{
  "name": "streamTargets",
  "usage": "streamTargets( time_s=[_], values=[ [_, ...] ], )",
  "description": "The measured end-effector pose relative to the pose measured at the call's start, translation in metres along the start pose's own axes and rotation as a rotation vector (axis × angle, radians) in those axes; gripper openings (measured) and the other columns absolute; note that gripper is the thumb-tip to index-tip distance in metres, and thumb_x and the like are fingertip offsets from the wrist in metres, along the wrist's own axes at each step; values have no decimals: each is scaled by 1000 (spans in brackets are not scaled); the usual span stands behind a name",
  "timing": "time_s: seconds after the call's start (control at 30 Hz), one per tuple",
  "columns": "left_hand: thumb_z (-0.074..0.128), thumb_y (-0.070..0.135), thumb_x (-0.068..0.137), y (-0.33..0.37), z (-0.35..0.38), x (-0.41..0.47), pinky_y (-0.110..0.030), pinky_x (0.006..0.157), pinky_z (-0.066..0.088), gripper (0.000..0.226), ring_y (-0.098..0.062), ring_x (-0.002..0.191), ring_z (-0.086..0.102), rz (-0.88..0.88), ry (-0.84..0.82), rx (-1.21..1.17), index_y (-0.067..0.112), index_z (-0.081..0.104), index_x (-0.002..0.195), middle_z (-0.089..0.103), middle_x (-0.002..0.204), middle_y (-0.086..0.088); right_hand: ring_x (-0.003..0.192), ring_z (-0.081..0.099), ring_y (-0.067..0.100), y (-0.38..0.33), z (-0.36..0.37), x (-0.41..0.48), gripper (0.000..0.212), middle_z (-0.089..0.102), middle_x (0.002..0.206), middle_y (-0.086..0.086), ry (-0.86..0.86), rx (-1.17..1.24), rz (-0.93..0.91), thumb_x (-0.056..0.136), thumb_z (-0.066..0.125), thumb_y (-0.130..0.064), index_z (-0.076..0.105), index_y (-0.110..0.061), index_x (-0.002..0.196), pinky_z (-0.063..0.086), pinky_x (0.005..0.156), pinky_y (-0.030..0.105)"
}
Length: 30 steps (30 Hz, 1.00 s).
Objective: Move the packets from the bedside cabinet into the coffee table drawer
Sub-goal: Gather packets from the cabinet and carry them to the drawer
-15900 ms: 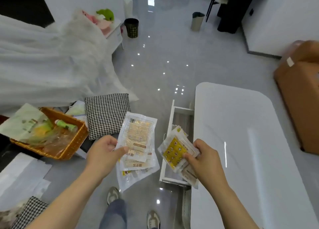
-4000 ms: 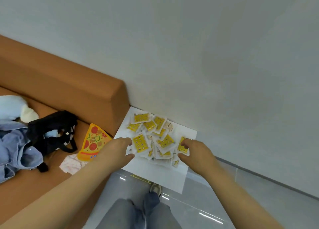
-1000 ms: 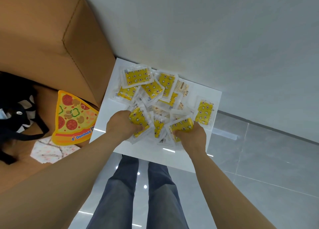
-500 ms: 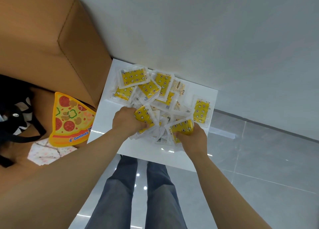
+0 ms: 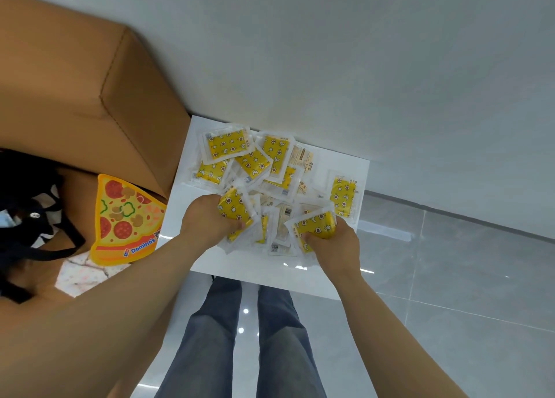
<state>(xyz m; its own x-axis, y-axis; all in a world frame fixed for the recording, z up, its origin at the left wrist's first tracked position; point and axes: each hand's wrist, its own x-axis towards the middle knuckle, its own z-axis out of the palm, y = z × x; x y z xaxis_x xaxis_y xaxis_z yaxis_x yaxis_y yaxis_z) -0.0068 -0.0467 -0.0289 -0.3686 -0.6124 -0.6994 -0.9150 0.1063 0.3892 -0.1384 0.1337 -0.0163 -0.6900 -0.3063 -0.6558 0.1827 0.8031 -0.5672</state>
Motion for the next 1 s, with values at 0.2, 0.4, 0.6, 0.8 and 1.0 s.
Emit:
streamTargets(
  time_s=[0.2, 0.4, 0.6, 0.8, 1.0],
  values=[
    [81, 30, 70, 6, -39, -24, -27, 60, 37, 36, -25, 77, 57, 3, 76, 46, 22, 46, 64, 54, 71, 0, 73, 58, 6, -21, -15, -14, 28, 62, 88, -6, 14, 8, -38, 81, 71, -15, 58, -22, 104, 43, 58, 13],
    [81, 30, 69, 16, -84, -54, -30, 59, 45, 32, -26, 76, 61, 87, 163, -25, 7, 63, 82, 64, 77, -6, 73, 63, 9, -51, -31, -43, 26, 65, 79, -9, 60, 20, -91, 77, 71, -12, 63, -18, 101, 49, 61, 23],
    [81, 31, 68, 38, -132, -96, -35, 62, 50, 27, -22, 74, 62, 203, 210, -74, 14, 61, 74, 66, 74, -4, 69, 63, 11, -90, -53, -91, 17, 66, 75, -6, 106, 21, -203, 76, 72, -10, 64, -20, 88, 51, 60, 29],
    [83, 28, 65, 72, -183, -144, -35, 60, 48, 23, -19, 68, 63, 360, 234, -189, 18, 62, 67, 67, 69, -1, 72, 63, 9, -132, -87, -149, 18, 67, 78, -7, 190, 8, -294, 77, 74, -16, 61, -25, 86, 53, 63, 28],
    [84, 29, 64, 127, -224, -193, -35, 65, 51, 21, -13, 68, 65, 580, 212, -203, 19, 67, 70, 69, 69, 5, 63, 62, 6, -164, -133, -213, 19, 67, 71, -4, 397, 108, -365, 75, 76, -15, 60, -26, 77, 45, 50, 11]
  ],
)
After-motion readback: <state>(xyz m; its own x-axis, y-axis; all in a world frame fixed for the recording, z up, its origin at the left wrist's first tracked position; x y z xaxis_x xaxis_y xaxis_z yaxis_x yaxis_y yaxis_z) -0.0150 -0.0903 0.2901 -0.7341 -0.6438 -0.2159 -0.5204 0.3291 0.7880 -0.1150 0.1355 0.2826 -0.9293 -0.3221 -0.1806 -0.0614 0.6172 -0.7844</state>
